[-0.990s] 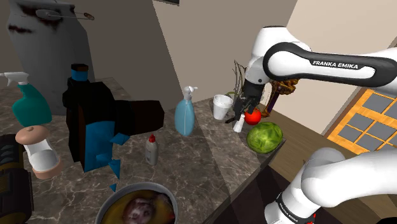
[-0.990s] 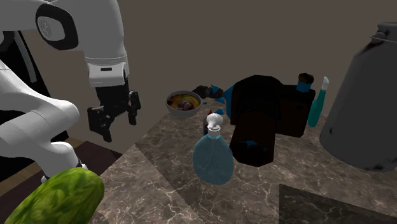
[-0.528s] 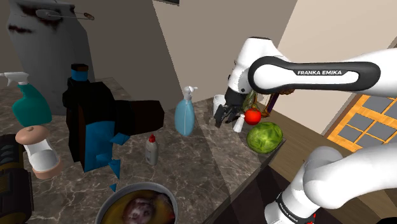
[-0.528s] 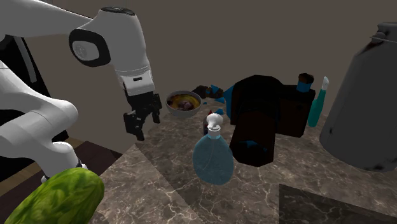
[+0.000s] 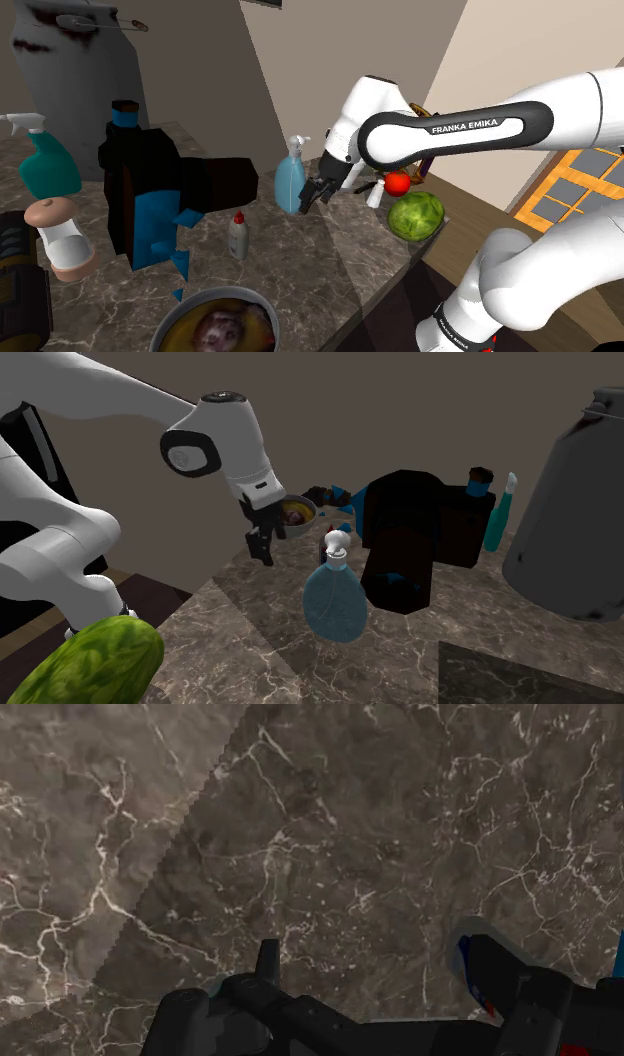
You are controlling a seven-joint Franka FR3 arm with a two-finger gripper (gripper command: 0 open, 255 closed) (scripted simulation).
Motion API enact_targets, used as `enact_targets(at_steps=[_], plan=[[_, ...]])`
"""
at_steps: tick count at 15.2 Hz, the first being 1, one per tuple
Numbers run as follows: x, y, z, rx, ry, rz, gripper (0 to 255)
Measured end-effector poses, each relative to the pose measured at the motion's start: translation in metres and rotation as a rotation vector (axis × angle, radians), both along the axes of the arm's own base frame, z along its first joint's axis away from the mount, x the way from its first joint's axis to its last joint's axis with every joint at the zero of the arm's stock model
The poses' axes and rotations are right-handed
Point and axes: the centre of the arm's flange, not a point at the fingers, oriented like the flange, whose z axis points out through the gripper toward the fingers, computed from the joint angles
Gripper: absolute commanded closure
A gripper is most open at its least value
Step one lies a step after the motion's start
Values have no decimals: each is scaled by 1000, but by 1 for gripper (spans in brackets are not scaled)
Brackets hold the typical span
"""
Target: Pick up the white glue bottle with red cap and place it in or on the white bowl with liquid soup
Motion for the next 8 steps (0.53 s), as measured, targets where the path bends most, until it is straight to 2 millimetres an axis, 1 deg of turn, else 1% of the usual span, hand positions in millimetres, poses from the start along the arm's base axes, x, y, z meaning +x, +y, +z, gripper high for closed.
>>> enact_targets(at_steps=[3, 7, 8], plan=[[10, 29, -6, 43, -33, 34, 0], [18, 67, -21, 100, -76, 79, 0], [20, 80, -22, 114, -87, 89, 0]])
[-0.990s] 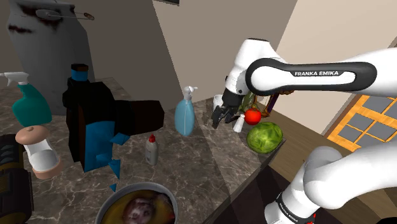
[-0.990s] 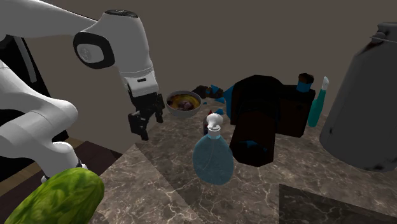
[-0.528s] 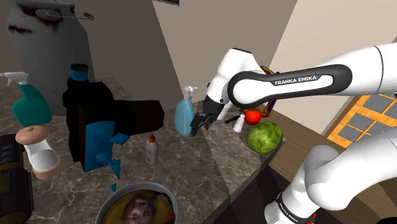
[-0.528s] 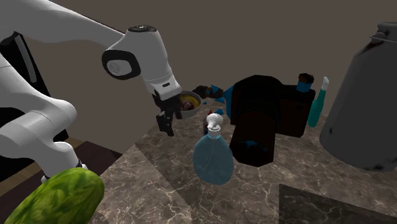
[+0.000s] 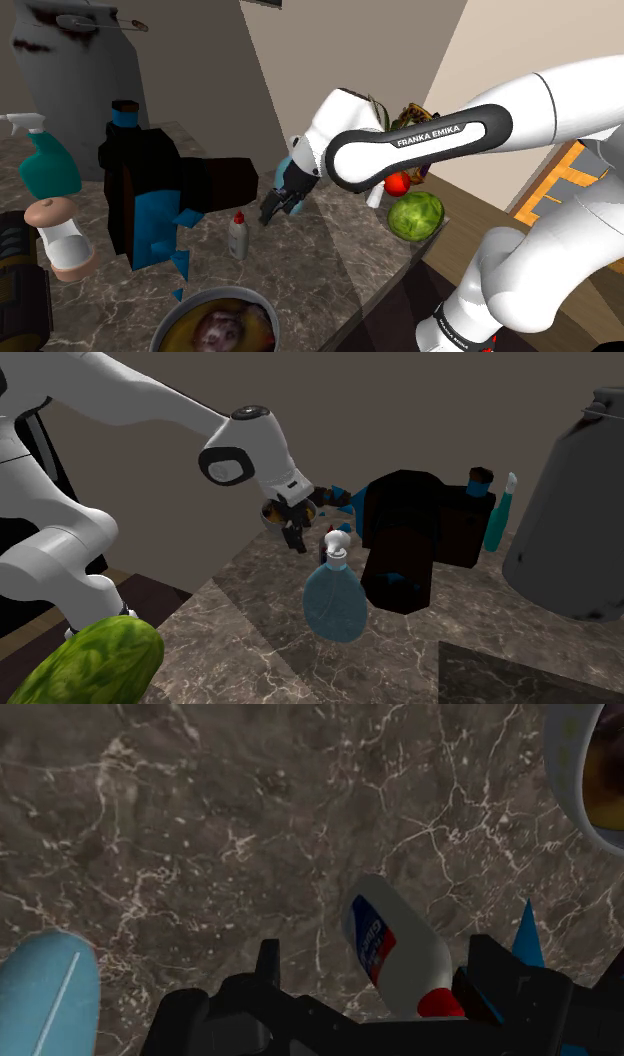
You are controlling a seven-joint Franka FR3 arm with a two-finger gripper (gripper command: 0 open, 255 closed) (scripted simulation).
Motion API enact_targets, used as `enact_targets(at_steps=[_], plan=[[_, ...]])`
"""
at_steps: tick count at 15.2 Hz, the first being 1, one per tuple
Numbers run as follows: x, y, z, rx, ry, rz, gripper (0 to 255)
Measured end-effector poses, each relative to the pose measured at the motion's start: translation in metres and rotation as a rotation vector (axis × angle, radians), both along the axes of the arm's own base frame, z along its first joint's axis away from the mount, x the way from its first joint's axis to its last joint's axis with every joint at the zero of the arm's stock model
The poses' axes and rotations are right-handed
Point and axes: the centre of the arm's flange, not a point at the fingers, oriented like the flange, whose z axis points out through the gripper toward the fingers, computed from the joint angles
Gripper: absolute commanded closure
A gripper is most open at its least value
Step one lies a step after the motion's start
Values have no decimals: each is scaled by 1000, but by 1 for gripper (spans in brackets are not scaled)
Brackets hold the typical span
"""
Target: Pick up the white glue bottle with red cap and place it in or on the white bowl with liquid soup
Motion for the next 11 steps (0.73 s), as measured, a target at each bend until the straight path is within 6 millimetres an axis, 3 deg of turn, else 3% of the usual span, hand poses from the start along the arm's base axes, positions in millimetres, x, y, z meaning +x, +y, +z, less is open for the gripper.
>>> enact_targets(at_steps=[4, 11], plan=[[7, 35, -9, 48, -37, 37, 0], [16, 51, -40, 54, -42, 42, 0]])
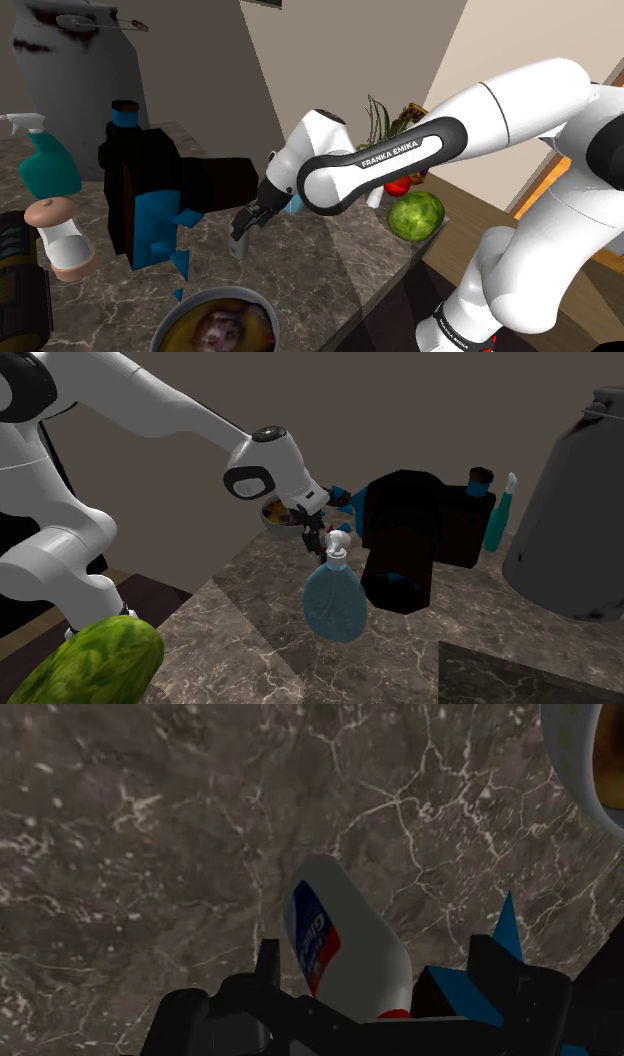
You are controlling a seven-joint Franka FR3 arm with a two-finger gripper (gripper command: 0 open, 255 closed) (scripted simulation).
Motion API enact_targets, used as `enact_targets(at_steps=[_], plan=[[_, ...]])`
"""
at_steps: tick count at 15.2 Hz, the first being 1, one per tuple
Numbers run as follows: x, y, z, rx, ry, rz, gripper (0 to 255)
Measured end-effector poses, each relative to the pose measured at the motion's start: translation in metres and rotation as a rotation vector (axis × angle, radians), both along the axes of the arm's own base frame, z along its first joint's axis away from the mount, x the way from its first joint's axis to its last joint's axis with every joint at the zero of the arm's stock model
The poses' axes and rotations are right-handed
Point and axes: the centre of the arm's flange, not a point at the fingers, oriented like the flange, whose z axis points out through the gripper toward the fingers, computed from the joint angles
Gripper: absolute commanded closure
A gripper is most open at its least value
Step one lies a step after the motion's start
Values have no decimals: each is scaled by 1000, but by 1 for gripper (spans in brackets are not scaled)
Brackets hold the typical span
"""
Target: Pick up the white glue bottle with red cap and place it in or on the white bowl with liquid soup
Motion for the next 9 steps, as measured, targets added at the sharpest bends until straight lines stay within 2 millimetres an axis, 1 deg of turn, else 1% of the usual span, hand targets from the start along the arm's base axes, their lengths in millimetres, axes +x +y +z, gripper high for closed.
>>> enact_targets(at_steps=[6, 7, 9], plan=[[1, 1, -4, 0, 0, 0, 0], [1, 1, -4, 0, 0, 0, 255], [1, 1, -4, 0, -1, 0, 255]])
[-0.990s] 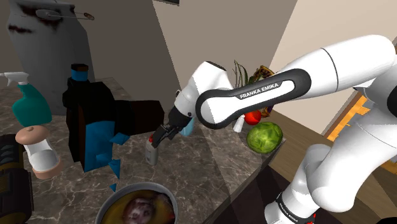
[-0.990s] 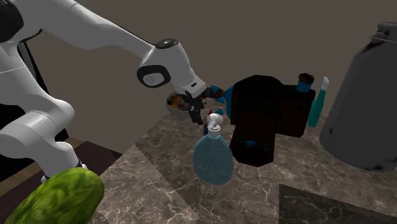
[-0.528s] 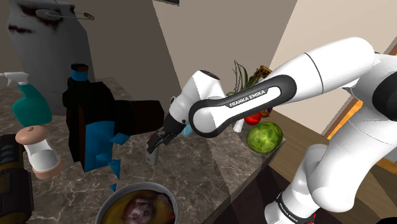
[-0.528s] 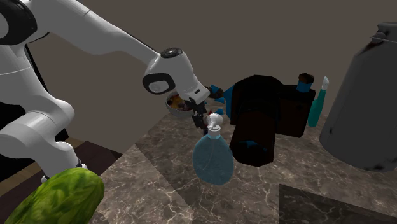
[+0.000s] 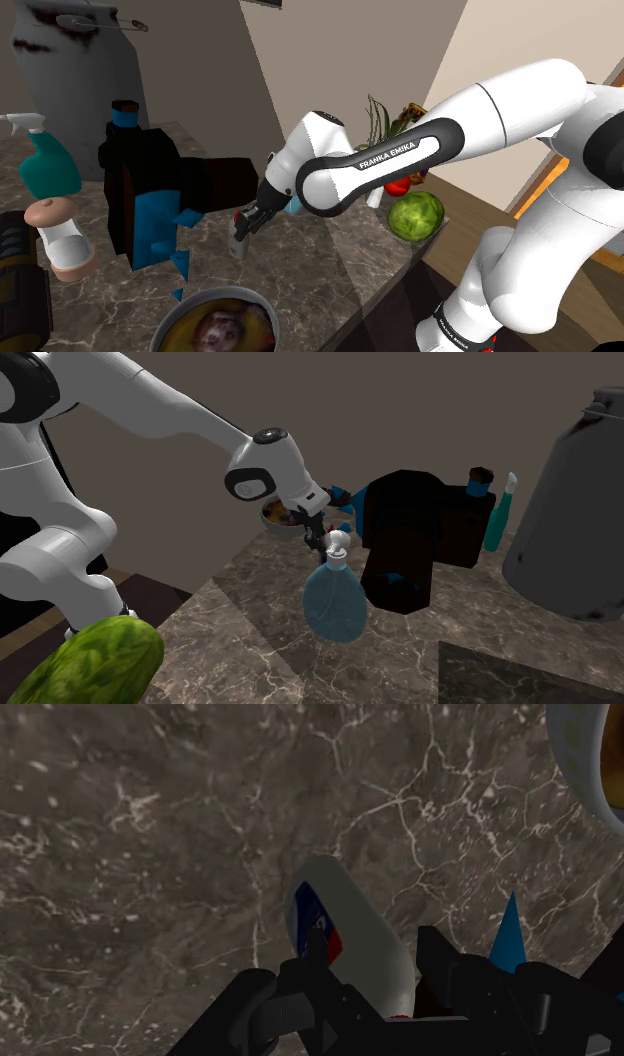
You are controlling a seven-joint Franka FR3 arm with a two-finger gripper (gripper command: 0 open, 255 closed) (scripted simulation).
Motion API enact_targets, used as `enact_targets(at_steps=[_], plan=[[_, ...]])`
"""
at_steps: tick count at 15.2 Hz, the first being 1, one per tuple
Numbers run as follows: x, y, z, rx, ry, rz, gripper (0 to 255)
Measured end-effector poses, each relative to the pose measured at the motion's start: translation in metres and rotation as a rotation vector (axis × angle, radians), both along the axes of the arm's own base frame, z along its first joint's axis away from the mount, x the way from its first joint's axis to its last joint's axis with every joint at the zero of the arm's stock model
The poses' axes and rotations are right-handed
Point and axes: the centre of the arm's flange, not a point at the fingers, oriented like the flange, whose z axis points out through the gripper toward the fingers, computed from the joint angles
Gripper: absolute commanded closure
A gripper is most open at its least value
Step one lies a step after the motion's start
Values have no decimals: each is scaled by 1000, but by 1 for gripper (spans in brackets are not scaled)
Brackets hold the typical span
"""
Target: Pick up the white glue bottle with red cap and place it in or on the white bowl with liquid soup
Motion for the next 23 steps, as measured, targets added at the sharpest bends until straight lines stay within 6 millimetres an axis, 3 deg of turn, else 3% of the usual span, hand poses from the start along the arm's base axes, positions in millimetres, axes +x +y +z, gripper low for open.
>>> enact_targets(at_steps=[10, 23], plan=[[0, 0, 6, 0, 0, 0, 255], [0, 1, 73, 0, 0, 0, 255]])
